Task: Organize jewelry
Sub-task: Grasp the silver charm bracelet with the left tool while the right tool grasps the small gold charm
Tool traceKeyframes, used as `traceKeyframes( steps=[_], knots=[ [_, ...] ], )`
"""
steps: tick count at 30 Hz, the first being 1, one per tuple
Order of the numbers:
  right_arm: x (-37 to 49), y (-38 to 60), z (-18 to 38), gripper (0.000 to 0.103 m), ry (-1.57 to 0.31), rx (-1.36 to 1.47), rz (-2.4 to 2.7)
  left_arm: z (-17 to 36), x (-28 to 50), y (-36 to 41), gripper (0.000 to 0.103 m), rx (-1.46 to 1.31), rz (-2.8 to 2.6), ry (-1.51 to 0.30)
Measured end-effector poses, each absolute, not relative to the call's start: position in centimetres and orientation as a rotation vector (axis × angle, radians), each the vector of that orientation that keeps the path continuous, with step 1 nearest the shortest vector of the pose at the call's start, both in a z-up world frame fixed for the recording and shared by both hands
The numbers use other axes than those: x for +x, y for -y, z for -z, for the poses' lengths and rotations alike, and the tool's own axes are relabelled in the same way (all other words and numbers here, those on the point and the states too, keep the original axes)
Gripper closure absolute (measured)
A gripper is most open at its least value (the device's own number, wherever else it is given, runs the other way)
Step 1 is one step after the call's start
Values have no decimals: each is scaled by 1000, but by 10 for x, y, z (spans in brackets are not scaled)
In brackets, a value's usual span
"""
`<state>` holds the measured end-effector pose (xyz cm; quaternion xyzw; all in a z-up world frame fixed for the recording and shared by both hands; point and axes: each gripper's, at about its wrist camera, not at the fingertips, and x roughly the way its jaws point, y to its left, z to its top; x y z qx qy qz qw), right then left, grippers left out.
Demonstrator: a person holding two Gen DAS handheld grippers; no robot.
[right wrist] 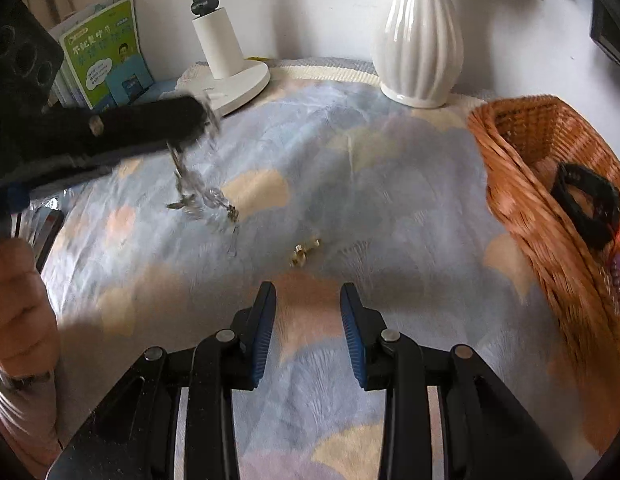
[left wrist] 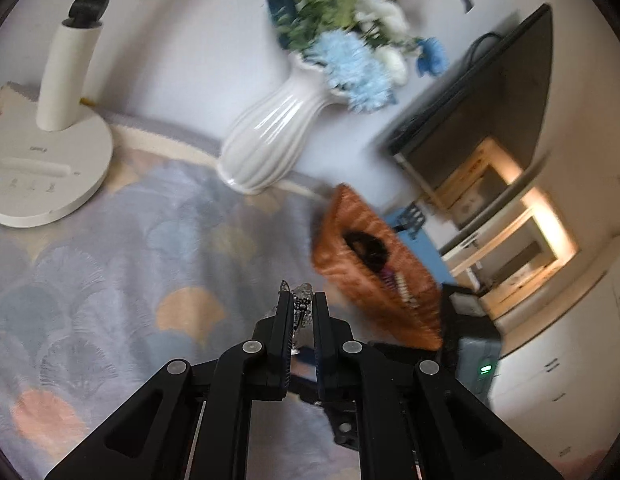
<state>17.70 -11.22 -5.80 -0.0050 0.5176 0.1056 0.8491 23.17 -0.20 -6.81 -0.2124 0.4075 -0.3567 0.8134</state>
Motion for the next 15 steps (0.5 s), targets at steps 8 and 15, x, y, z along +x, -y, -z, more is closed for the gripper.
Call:
traceKeyframes(
  steps=[8, 15],
  knots=[
    [194, 87, 63, 68, -1075, -88, -215, 70, 232, 0, 94, -438, 751, -869],
    [192, 99, 63, 91, -1054, -58, -175, 73, 231, 11, 94, -389, 760, -877]
  ],
)
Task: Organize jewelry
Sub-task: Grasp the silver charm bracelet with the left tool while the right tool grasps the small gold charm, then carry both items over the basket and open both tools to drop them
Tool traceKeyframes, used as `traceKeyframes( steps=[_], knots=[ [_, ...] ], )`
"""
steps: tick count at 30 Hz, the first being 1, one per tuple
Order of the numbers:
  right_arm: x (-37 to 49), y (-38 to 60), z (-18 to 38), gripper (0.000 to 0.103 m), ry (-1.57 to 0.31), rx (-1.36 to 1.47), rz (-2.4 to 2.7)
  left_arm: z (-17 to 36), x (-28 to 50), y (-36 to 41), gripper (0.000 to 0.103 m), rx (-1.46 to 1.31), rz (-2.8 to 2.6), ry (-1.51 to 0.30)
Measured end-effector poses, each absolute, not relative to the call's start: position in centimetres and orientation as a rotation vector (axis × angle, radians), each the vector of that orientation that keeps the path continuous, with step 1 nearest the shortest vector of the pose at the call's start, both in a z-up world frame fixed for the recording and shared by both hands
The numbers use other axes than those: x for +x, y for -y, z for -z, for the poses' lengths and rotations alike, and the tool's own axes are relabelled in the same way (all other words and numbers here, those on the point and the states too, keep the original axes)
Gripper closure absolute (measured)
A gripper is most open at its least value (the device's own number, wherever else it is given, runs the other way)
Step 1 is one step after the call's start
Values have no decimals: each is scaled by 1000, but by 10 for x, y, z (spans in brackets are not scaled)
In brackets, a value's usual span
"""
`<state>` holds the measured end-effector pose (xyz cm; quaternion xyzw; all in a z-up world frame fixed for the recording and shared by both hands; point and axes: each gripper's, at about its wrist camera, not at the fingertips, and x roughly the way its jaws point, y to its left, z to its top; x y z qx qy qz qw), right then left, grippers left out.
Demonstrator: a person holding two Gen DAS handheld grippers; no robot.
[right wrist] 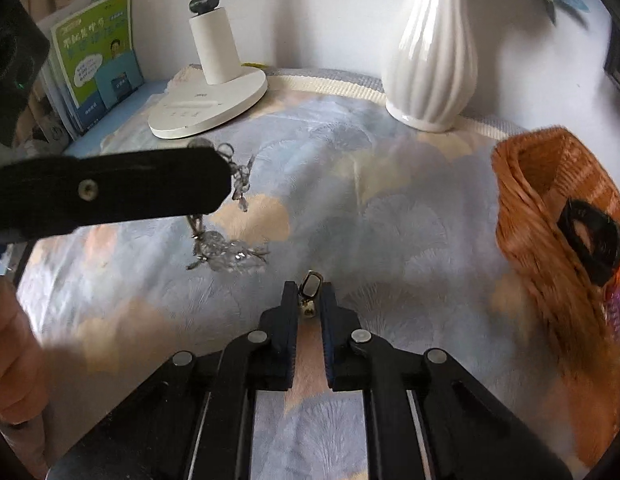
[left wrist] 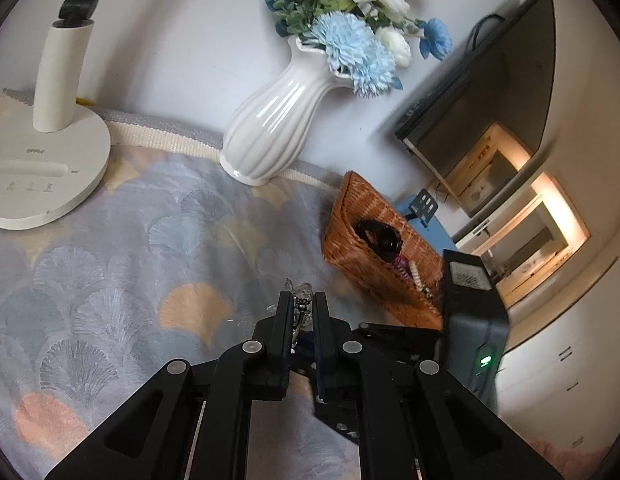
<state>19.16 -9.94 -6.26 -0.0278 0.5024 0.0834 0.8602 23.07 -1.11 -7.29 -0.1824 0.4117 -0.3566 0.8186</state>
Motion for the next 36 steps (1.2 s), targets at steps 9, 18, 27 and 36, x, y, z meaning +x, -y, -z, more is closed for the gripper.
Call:
traceKeyframes(
  steps=[9, 18, 27, 36],
  knots=[
    [119, 145, 20, 91, -994, -9, -137, 64, 224, 30, 94, -393, 864, -886],
    [72, 248, -60, 91, -854, 33, 41, -1, 204, 104, 94, -232, 935, -819],
    [118, 340, -94, 91, -844, 137, 157, -31, 222, 194, 94, -112, 962, -798],
    [195, 378, -37, 91, -1021, 295, 135, -7, 243, 237, 94, 4, 860, -818]
  ],
)
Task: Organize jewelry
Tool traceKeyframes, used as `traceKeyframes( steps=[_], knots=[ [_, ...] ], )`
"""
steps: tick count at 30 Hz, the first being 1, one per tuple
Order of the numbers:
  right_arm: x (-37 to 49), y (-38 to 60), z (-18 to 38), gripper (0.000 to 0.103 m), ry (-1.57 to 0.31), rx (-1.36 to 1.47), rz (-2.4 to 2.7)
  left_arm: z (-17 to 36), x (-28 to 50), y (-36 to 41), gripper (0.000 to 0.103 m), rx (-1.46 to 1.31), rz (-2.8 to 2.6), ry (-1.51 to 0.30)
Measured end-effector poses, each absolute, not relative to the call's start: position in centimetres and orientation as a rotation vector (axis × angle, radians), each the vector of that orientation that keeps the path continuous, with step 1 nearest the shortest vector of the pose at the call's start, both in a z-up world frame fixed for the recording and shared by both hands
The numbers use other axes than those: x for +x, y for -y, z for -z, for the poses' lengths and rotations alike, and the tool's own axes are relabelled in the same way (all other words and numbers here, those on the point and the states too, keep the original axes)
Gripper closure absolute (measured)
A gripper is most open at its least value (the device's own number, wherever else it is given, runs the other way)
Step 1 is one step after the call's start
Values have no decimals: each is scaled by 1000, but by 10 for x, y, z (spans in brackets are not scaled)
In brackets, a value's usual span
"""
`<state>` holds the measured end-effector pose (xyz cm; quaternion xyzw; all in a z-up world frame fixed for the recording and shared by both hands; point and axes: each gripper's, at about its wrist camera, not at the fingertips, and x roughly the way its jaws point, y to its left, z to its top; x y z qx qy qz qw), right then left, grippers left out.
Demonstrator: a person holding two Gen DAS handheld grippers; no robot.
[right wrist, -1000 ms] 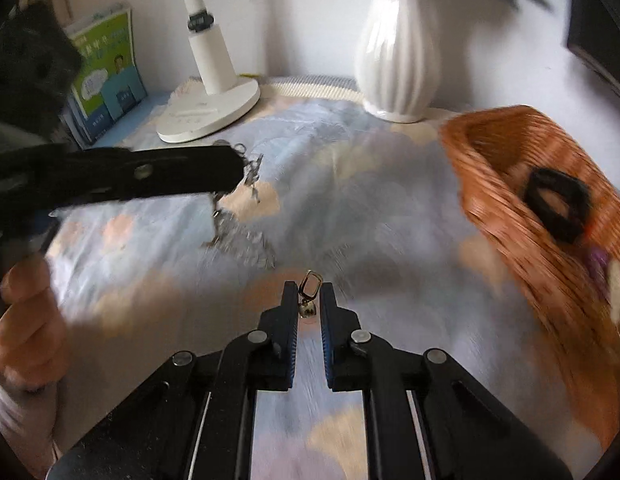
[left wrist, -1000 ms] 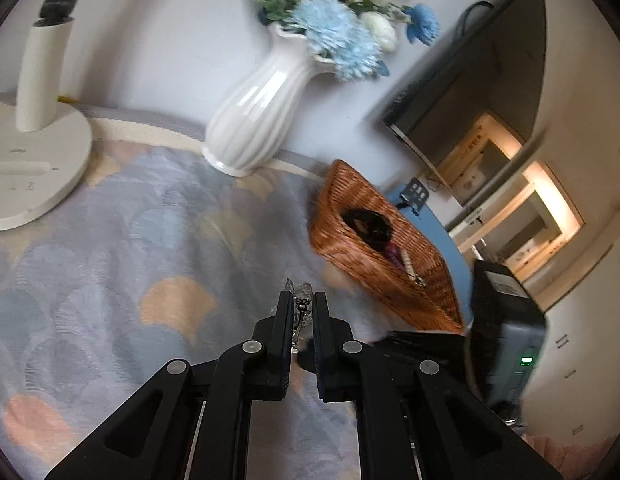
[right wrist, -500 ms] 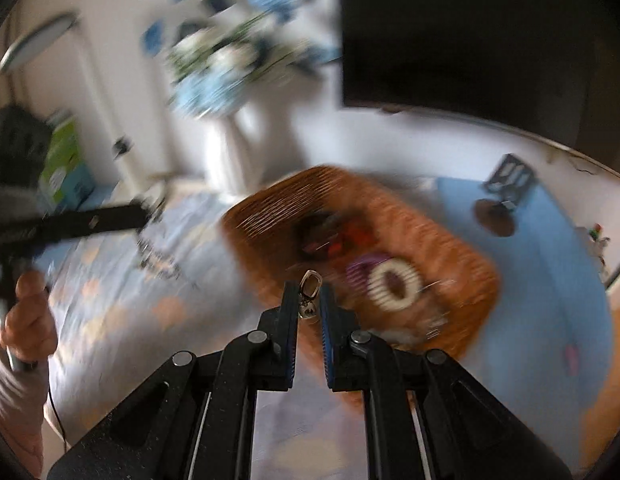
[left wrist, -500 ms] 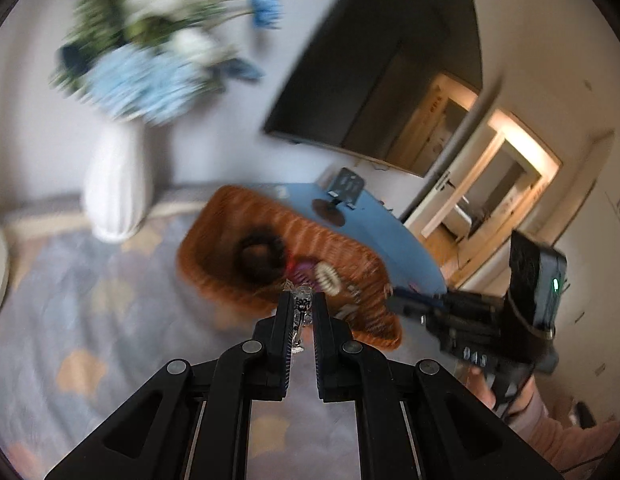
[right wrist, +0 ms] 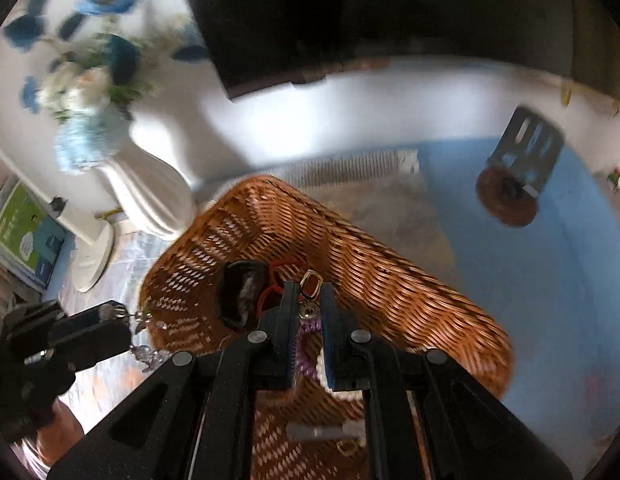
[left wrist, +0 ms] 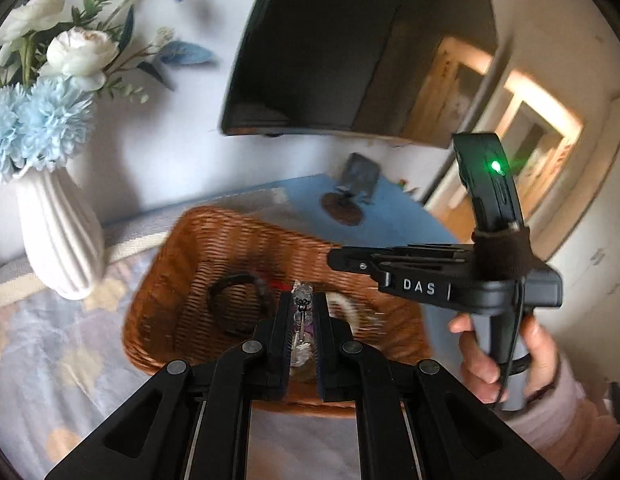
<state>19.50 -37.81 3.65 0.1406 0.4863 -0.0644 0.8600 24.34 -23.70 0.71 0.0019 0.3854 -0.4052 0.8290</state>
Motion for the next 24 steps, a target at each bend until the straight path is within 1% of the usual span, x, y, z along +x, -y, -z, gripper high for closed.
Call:
traceKeyframes(
  steps=[4, 12, 14, 16, 19, 22, 23, 24],
  knots=[
    [212, 380, -16, 91, -1072, 318, 133, 12, 260, 232, 94, 33, 788, -834],
    [221, 377, -8, 90, -1087, 274, 177, 29, 279, 228, 94, 3, 757, -881],
    [219, 378, -9, 90, -1089, 297, 159, 28, 283, 230, 90, 5, 711, -890],
    [212, 380, -15, 88, -1079, 318, 161, 26, 286, 229, 78, -11, 696, -905],
    [195, 377, -30, 87, -1041, 314, 168, 12, 277, 221, 77, -24, 695, -872],
    [169, 371, -54, 86, -987, 334, 161, -9, 252, 213, 75, 9, 683, -825],
    [160, 368, -62, 84, -965, 342, 159, -16, 242, 210, 75, 23, 683, -807],
    [143, 362, -75, 79, -926, 351, 157, -22, 233, 208, 75, 37, 682, -786]
  ],
)
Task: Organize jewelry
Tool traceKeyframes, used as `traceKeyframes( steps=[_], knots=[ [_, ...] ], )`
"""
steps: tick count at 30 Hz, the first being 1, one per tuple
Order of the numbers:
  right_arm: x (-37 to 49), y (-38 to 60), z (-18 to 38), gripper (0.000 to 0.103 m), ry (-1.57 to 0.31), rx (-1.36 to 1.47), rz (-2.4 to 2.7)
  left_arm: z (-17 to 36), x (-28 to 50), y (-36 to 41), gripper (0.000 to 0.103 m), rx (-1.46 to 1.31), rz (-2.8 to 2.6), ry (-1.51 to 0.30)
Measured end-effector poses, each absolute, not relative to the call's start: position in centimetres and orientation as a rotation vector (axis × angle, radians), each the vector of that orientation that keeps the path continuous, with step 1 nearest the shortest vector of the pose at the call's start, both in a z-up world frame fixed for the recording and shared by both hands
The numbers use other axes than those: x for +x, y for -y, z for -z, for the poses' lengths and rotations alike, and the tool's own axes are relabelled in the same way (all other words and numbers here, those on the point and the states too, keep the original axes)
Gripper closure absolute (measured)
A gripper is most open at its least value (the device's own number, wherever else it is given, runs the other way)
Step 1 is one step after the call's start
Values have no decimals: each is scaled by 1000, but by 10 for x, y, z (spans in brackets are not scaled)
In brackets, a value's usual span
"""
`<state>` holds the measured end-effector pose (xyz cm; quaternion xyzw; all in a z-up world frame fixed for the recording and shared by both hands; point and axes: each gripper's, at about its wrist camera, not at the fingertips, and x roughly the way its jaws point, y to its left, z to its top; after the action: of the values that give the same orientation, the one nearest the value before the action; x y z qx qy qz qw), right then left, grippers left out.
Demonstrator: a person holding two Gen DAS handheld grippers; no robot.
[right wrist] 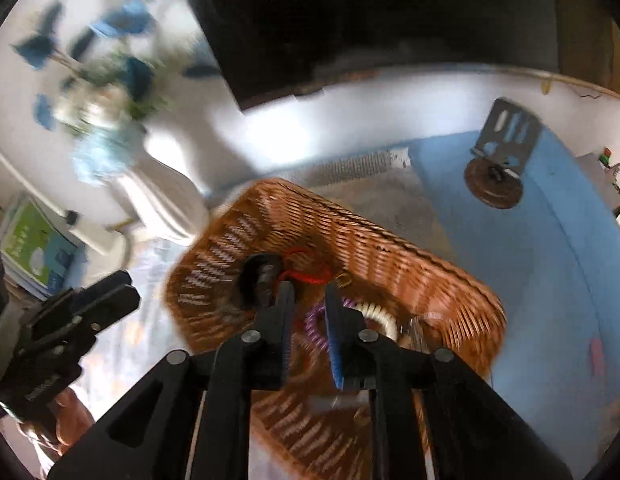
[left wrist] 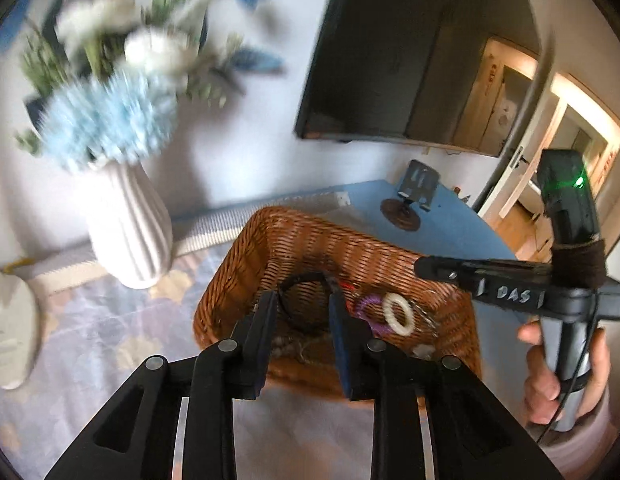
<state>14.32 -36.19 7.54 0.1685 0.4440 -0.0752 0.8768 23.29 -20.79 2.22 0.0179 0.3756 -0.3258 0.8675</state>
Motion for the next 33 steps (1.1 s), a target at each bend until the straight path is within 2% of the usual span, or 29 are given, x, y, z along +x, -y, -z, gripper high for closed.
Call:
traceKeyframes(
  steps=[2, 3, 4, 5, 6, 7, 9, 10, 20, 33],
  knots=[
    [119, 351, -94, 68, -866, 356, 154, -41, 202, 200, 75, 79, 675, -715],
    [100, 340, -107, 64, -820, 350, 155, -50, 187, 196, 69, 100, 670, -679],
    [89, 333, -116, 61, -793, 341, 157, -60, 168, 190, 54, 120, 665, -640],
    [78, 324, -124, 59, -769, 329, 158, -69, 152, 184, 46, 129, 661, -606],
    [60, 311, -133, 52, -736, 312, 164, -77, 137, 179, 32, 136, 656, -571],
    [49, 303, -138, 42, -717, 303, 172, -85, 118, 172, 28, 146, 646, -528],
    [25, 282, -147, 30, -672, 274, 196, -97, 88, 158, 28, 159, 651, -474],
    [14, 272, -150, 29, -657, 253, 213, -102, 77, 153, 28, 161, 658, -457],
    [-38, 206, -151, 29, -656, 102, 387, -116, -3, 110, 27, 203, 517, -400],
    [-55, 208, -121, 29, -738, 113, 484, -78, 6, 95, 27, 184, 432, -488]
  ],
)
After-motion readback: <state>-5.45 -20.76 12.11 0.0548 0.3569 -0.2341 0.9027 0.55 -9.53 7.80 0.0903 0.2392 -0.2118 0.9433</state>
